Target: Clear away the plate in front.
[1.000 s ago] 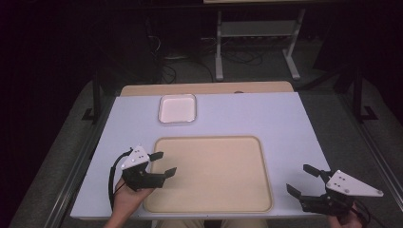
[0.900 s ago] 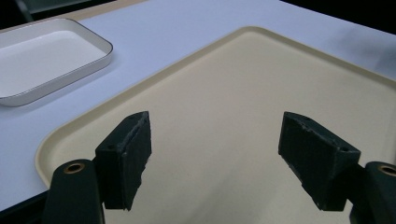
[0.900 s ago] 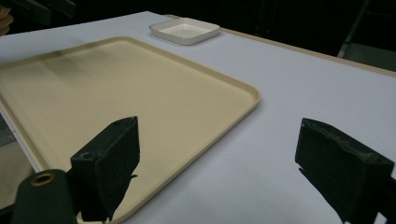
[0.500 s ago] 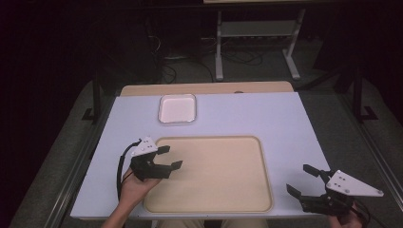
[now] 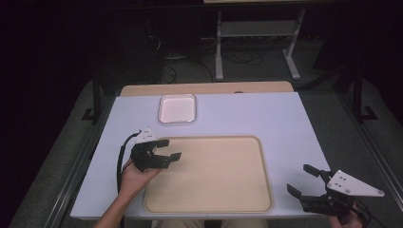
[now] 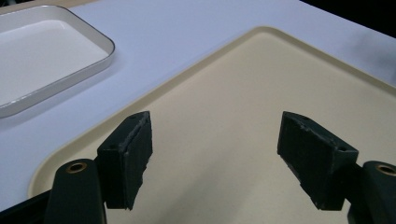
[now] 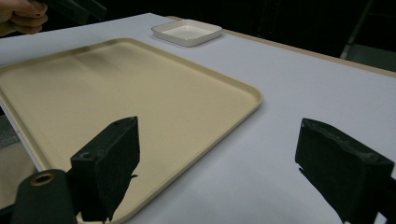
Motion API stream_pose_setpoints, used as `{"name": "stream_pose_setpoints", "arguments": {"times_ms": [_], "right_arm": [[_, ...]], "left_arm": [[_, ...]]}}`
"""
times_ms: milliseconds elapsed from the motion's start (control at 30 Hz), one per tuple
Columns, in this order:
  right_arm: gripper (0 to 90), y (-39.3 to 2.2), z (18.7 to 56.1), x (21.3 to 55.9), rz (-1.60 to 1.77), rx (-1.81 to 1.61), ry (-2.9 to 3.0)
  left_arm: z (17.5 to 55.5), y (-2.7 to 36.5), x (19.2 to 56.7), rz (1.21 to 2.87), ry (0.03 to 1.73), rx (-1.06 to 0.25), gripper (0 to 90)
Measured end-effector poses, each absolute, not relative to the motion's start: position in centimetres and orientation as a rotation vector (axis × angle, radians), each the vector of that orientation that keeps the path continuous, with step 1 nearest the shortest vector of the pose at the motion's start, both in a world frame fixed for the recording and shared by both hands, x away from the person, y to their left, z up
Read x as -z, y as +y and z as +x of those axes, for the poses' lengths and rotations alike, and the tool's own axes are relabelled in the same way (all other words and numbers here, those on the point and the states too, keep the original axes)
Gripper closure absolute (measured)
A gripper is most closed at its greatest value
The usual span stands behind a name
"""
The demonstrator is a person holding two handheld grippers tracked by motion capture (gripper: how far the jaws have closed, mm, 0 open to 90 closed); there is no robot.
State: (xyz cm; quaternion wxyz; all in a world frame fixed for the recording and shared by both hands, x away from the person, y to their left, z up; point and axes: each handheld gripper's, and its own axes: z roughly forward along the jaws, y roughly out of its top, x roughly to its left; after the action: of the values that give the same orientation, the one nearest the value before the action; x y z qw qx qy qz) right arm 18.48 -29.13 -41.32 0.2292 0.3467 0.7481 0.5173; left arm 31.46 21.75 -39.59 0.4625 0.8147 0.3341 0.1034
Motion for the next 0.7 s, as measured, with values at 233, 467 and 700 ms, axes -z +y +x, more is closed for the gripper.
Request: {"name": "stream_pose_setpoints", "arguments": {"times_ms": [233,467,700], "right_arm": [[12.9,-29.2,18.4,41.3,0.955,-1.425,2.059],[12.9,-29.2,18.4,41.3,0.951,-1.429,2.059],[12.9,-29.1,18.5,41.4,0.949,-1.430,2.065]], "left_arm": [[32.9,22.0,39.1,1.997,0.846,-0.259,25.9],[34.0,22.2,38.5,2.003,0.846,-0.270,26.6],[35.9,22.0,37.9,2.031,0.857,-0.264,26.8]]}}
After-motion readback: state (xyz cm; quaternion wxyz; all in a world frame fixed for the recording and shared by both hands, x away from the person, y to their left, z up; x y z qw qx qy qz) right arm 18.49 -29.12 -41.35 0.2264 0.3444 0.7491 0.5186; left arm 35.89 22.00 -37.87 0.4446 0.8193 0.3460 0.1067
